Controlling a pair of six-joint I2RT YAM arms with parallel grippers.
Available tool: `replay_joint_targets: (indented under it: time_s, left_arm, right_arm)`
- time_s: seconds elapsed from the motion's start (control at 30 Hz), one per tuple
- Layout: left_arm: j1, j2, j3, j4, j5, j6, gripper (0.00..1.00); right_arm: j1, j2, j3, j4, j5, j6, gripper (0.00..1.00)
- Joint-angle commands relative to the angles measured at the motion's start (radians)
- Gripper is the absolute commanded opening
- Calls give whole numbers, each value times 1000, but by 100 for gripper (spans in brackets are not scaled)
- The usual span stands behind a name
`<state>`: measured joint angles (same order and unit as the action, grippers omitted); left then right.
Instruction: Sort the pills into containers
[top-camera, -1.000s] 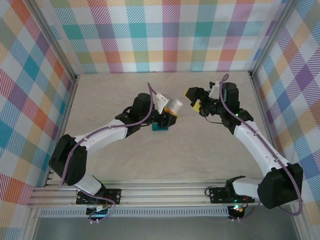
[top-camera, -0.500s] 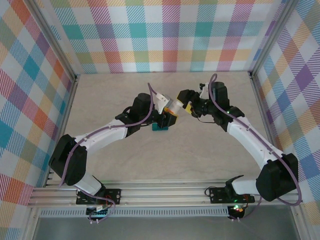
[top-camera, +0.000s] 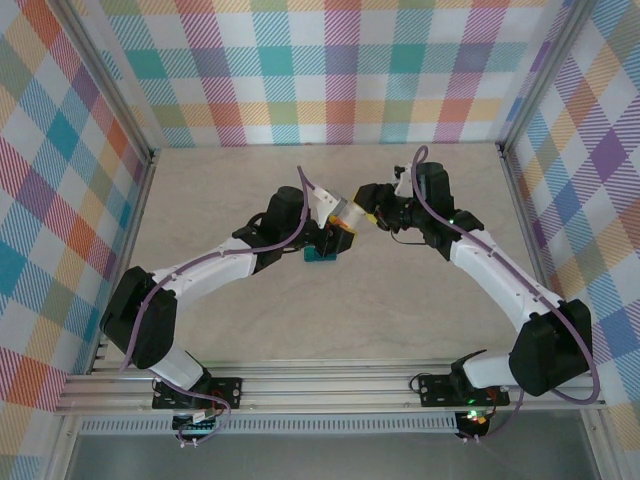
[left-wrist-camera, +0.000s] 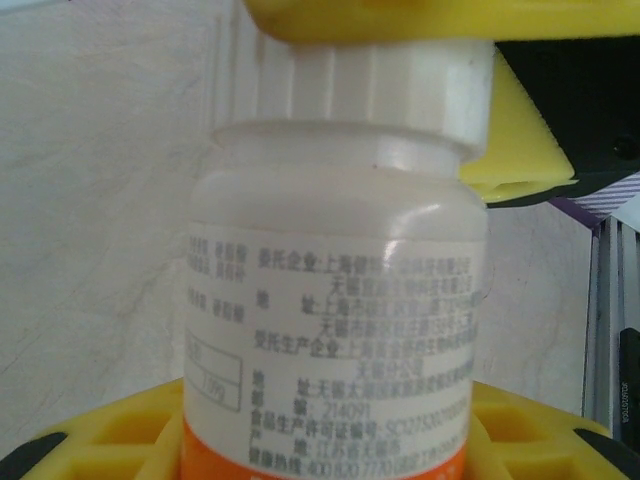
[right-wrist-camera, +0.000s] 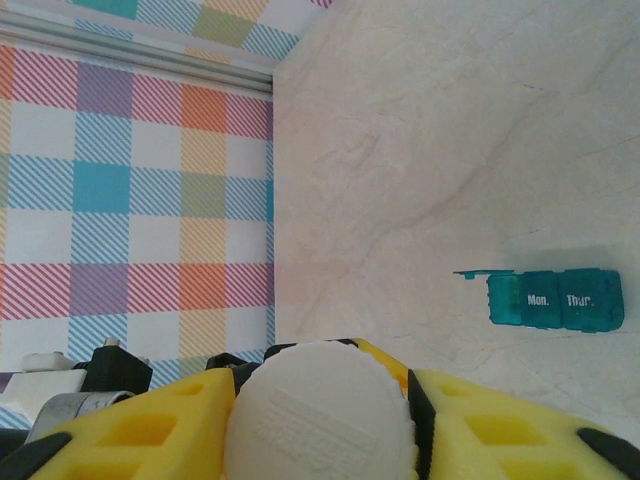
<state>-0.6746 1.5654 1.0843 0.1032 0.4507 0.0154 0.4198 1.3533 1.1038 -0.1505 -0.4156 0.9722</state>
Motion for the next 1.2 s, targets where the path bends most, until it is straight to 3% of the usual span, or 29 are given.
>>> replay_joint_targets:
  time_s: [0.0, 0.1, 0.23, 0.33, 0.47, 0.53, 0.67, 0.73, 1.0, 1.17]
  left_arm:
    - [-19, 1, 35, 26, 10, -7, 0]
    - [-18, -5, 32, 30, 18, -11, 0]
    - [-15, -19, 16, 56, 44, -23, 0]
    - [-15, -27, 4, 74, 62, -28, 0]
    - [-14, -29, -4, 87, 67, -25, 0]
    - [-15, -28, -5, 88, 66, -22, 0]
    - [-14, -14, -3, 91, 65, -11, 0]
    - [-14, -3, -4, 110, 72, -13, 0]
    - [-14, 39, 13, 146, 86, -26, 0]
    - [-16, 44, 48, 85, 73, -6, 0]
  right_arm:
    - [8, -10, 2, 51, -33, -49, 45]
    - [2, -26, -48, 154, -89, -115, 45]
    - [-31, -52, -154, 426, -279, -268, 45]
    - [-68, -30, -188, 552, -401, -259, 45]
    - [-72, -1, -196, 592, -420, -209, 46]
    - [-71, -10, -191, 558, -388, -205, 53]
    - [-72, -55, -158, 400, -274, -207, 80]
    - [-74, -87, -133, 298, -208, -214, 86]
    - [-90, -141, 6, -98, 25, -215, 89]
    - [-126, -152, 27, -182, 77, -199, 89]
